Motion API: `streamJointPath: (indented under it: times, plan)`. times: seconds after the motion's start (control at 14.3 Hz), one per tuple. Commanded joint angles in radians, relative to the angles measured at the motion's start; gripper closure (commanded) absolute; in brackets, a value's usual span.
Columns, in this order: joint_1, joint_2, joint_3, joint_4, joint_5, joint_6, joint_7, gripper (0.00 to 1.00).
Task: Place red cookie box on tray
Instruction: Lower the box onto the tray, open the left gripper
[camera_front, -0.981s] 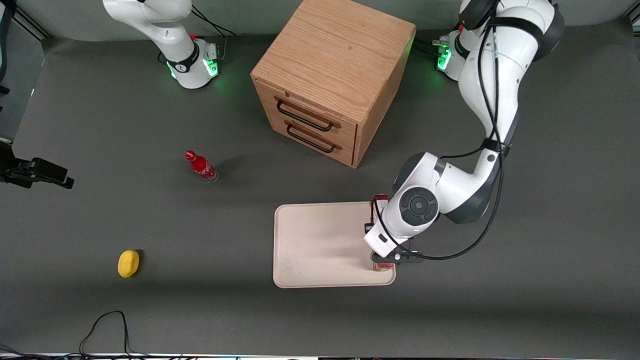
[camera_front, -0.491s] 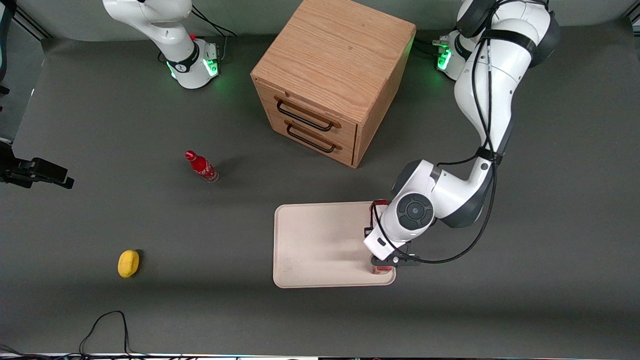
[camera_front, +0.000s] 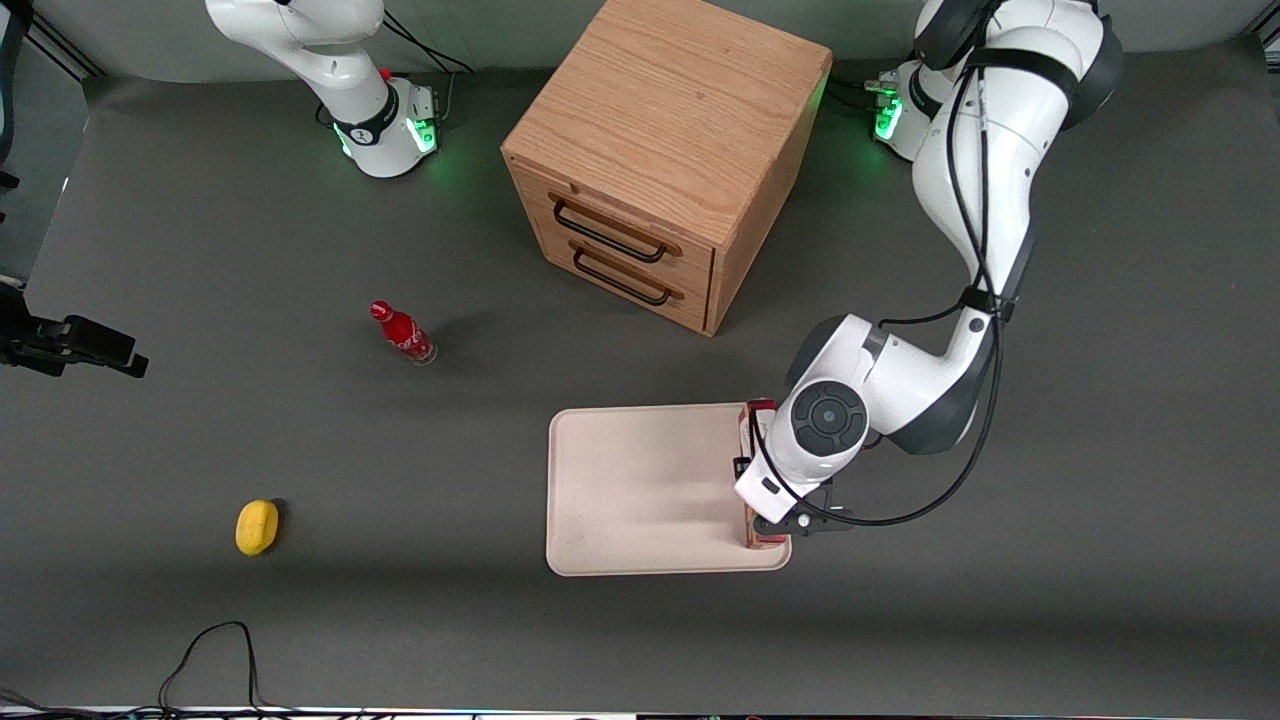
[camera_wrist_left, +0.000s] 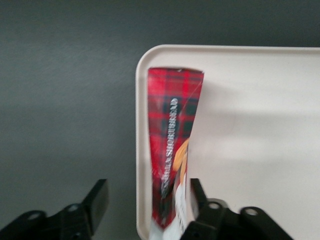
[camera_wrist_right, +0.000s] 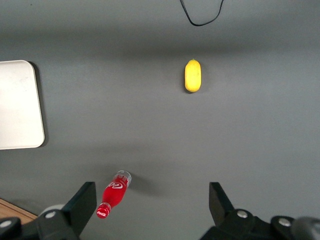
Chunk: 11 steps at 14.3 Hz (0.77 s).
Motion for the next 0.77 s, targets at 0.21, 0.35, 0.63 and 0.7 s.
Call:
streamJointPath:
  times: [0.21, 0.35, 0.63, 0.7]
  plan:
    - [-0.022, -0.268, 0.012, -0.016, -0.03, -0.271, -0.036, 0.0]
    - [-0.025, -0.337, 0.012, -0.019, -0.036, -0.364, -0.034, 0.0]
    - [0.012, -0.443, 0.019, -0.057, -0.039, -0.483, -0.022, 0.0]
    - [0.042, -0.478, 0.017, -0.094, -0.039, -0.486, -0.019, 0.0]
